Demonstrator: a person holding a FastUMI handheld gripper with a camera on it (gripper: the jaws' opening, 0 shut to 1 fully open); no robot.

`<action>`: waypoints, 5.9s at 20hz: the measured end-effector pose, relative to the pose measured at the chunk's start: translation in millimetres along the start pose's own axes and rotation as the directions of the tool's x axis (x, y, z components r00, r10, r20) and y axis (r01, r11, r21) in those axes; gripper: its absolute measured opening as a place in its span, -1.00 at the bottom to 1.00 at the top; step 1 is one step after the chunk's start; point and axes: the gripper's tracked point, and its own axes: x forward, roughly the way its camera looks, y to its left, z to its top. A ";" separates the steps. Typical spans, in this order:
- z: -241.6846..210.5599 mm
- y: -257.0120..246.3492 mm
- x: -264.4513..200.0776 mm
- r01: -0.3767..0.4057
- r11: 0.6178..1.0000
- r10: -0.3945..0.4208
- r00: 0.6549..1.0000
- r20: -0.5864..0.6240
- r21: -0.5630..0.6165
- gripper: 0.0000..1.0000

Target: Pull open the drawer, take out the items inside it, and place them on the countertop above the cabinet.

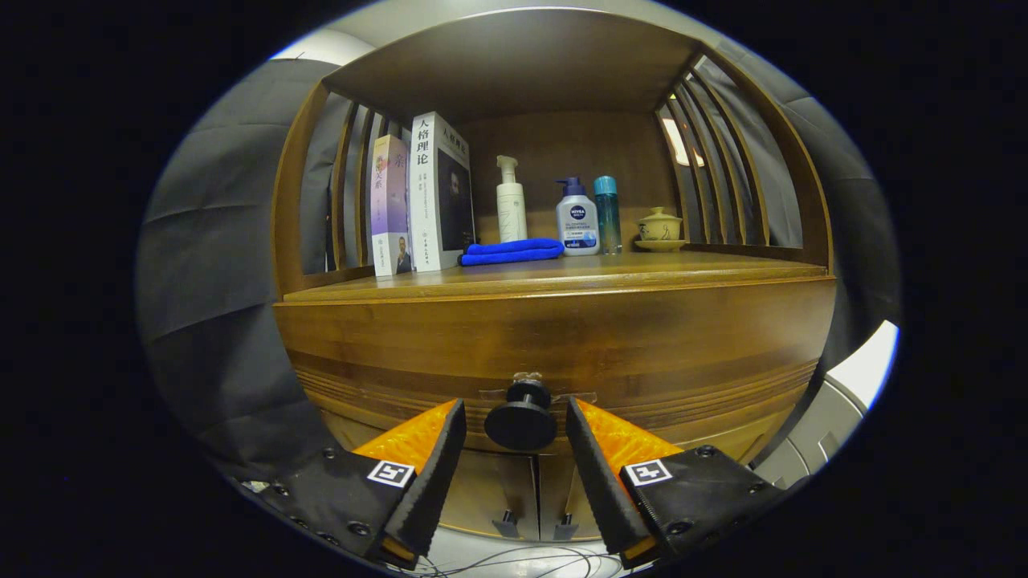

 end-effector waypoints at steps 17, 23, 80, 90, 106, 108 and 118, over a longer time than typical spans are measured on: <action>-7.2 -1.3 -17.4 0.027 1.000 -0.027 0.998 -0.053 0.004 -0.31; -14.6 2.2 -49.3 0.007 1.000 -0.008 0.998 -0.064 -0.015 -0.31; 107.0 50.2 -212.9 -0.252 0.961 0.266 0.957 0.120 -0.118 0.97; 173.3 34.3 -149.4 -0.336 0.935 0.345 0.936 0.065 -0.113 0.96; 76.1 57.2 -60.7 -0.573 0.781 0.415 0.773 -0.480 -0.249 0.96; 57.4 54.7 -52.6 -0.575 0.775 0.377 0.753 -0.539 -0.261 0.98; 3.5 49.4 -39.3 -0.629 0.720 0.230 0.614 -0.755 -0.293 0.96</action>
